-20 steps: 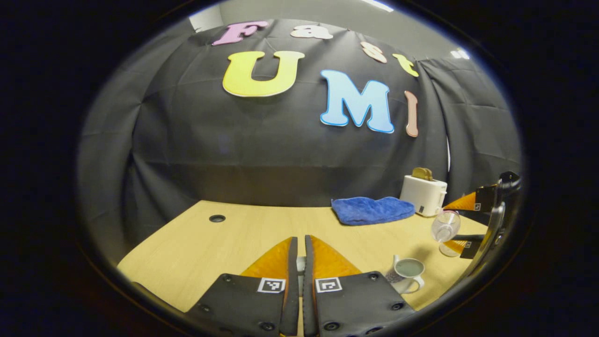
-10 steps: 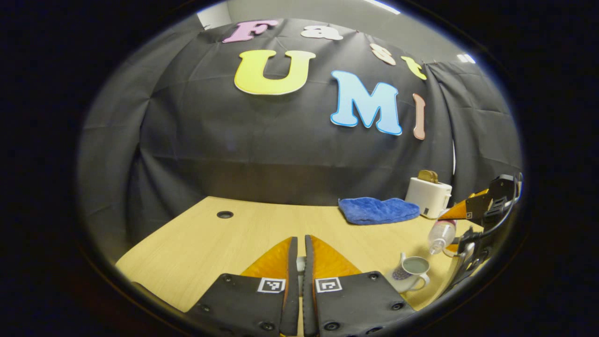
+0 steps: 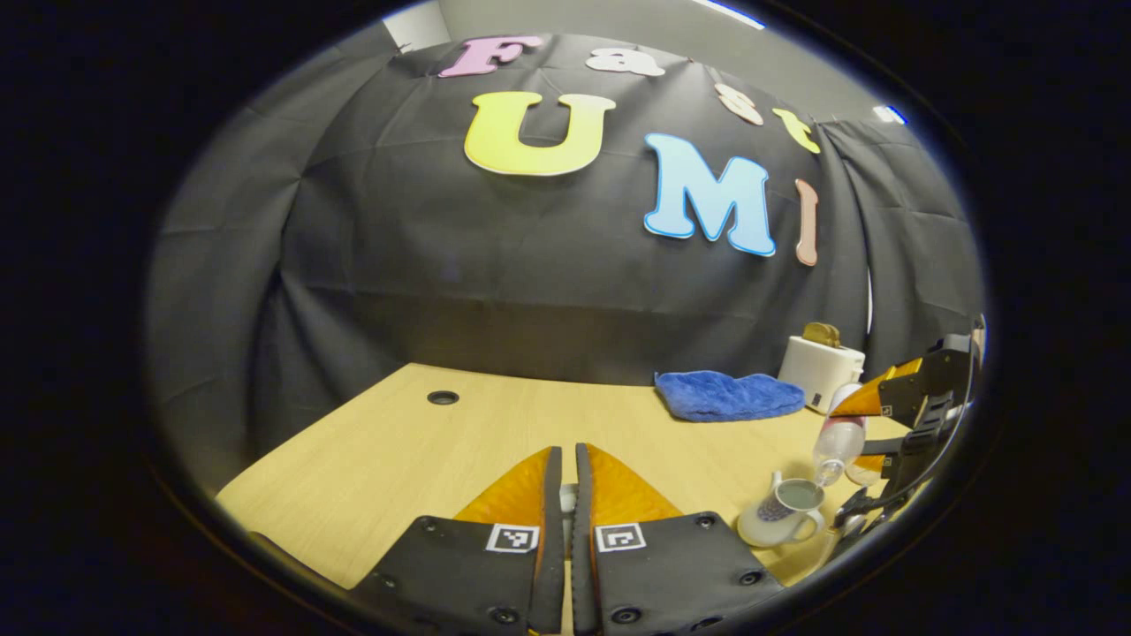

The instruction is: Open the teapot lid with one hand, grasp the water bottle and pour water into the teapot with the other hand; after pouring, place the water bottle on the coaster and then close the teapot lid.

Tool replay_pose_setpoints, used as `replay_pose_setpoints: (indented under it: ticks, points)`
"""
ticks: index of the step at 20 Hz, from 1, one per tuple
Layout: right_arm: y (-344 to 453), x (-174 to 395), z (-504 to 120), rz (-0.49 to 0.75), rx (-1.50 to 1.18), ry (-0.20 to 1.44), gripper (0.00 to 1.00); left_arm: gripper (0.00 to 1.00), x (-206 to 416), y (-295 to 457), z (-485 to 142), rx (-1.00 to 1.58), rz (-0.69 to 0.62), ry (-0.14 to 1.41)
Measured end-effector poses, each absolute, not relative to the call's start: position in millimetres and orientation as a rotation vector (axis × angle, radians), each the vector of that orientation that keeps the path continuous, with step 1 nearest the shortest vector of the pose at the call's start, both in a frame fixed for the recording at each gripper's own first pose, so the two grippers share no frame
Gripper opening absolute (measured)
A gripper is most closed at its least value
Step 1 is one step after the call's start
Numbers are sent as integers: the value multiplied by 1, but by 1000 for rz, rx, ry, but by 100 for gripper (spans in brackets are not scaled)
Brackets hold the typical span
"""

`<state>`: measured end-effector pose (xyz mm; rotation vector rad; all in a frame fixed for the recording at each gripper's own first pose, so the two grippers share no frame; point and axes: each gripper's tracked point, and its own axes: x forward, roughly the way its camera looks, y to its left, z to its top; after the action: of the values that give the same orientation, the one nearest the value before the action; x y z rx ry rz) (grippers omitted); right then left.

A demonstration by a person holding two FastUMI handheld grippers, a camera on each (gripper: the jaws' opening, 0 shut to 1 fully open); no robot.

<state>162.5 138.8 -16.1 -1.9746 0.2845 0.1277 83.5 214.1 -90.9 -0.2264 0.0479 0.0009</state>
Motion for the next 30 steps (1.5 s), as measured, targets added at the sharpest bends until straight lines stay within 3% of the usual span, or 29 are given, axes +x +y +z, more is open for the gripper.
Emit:
replay_pose_setpoints:
  ticks: [15,30]
  points:
    - [140,167,3,89,-2159,280,69,10,81,224,-103,-263,23,54]
    - [154,170,30,15,-2225,148,69,10,80,221,-100,-253,25,55]
